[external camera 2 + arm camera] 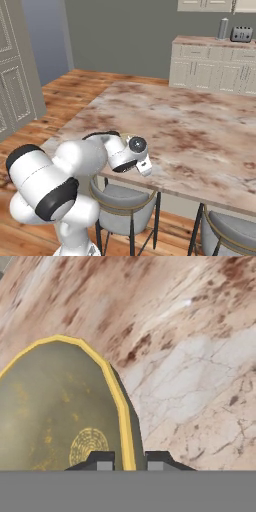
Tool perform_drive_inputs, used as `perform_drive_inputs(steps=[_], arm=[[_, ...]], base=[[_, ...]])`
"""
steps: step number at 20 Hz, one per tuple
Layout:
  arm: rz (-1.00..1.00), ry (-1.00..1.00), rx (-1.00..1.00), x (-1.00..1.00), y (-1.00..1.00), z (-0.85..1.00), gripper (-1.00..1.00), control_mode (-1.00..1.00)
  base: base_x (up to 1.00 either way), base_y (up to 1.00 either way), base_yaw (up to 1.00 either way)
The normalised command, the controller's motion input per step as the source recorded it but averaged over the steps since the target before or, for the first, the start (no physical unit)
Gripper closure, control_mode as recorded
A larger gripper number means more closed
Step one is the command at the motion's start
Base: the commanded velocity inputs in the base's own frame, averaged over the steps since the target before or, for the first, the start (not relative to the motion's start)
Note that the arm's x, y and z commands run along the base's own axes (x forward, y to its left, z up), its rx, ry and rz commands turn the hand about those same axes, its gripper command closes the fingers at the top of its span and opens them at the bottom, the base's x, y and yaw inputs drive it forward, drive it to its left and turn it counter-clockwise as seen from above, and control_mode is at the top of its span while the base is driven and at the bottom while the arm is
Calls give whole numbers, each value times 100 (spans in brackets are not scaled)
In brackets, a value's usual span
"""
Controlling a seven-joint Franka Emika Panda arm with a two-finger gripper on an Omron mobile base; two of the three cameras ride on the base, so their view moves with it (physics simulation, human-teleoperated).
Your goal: Pick up the bowls from the cabinet and place each bowl in front of a stool on the dining counter.
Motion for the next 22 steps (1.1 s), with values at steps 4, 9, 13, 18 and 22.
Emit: perform_drive_inputs(steps=[4,9,13,18,22], arm=[[0,1,0,14,-1,-26,100,-100],[-2,4,0,27,0,-21,100,-100],[-4,6,0,24,0,-16,100,-100],[-3,1,0,-5,-1,7,100,-100],[-2,-7,-1,-31,-13,54,100,-100]], base=[[0,0,0],[0,0,0],[0,0,0],[0,0,0],[0,0,0]])
